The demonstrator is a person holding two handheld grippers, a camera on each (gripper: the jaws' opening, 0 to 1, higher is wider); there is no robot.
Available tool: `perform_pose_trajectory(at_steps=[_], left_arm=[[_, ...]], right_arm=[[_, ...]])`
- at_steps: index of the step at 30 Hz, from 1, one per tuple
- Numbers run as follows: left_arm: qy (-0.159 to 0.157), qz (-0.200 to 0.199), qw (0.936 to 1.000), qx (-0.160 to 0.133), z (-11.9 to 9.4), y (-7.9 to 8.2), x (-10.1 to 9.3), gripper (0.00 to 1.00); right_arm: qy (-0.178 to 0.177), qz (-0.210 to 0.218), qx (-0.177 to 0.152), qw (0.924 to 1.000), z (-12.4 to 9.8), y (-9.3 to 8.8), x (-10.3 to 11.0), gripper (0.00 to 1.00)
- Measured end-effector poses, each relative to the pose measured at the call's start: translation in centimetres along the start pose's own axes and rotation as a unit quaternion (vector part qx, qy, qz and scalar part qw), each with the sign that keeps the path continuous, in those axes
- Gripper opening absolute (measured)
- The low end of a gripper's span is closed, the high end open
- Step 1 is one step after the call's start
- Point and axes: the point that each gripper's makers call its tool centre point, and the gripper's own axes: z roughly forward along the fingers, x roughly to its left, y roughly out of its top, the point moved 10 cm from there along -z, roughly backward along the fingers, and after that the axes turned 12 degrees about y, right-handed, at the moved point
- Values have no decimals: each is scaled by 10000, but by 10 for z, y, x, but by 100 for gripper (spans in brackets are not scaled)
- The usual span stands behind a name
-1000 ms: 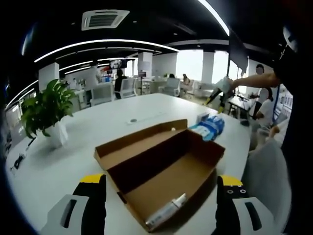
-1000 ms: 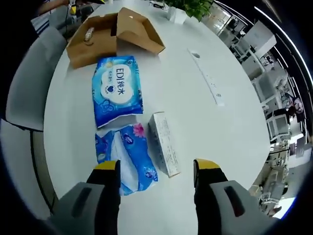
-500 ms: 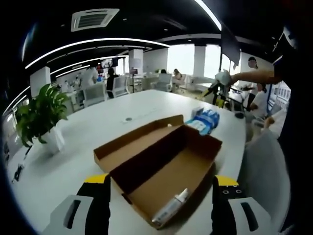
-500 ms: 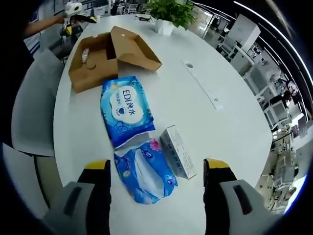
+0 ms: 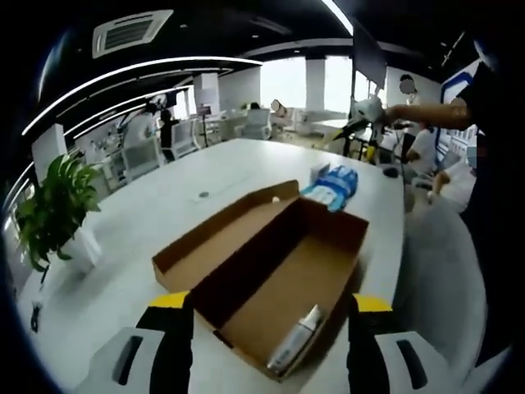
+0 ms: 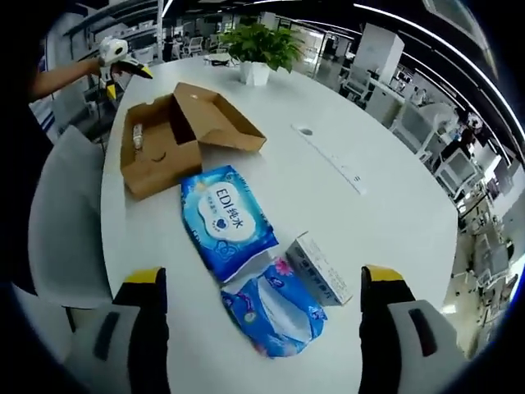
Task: Operate the shoe box by opening the lid, removing the specified soft item, and placing it in the target area until the item is outside and the box remains undamaged.
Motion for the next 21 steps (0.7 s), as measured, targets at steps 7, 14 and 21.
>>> perform_pose_trajectory(at_steps=[7,14,21], left_arm=[[-241,156,9994,210,3,-1,9,72],[-421,338,9979,347,8,3,12,69],[-624,610,9947,549,16,7,11,67]], right_arm=[[-113,106,-177,9997,0,4,16,96],[-231,208,-395,9987,0,5,29,96],[-345,340,-643,9968,2,5,45,96]])
